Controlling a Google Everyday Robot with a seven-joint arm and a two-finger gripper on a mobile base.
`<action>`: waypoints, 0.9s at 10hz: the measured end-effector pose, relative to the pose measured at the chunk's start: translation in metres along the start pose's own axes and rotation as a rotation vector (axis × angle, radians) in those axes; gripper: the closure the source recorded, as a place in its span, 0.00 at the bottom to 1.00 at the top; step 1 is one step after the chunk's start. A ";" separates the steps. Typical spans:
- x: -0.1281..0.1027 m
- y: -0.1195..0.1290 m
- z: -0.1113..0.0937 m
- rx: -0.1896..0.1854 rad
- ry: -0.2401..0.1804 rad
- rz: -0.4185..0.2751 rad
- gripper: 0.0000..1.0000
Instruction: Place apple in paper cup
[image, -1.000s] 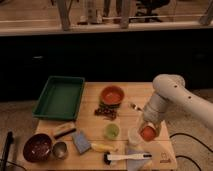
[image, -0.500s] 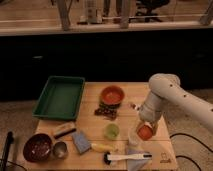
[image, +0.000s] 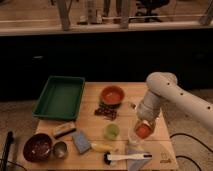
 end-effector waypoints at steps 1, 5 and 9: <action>0.002 -0.001 0.000 -0.003 -0.004 -0.003 1.00; 0.007 -0.005 0.003 -0.006 -0.024 -0.012 0.77; 0.011 -0.005 0.005 -0.006 -0.051 -0.014 0.38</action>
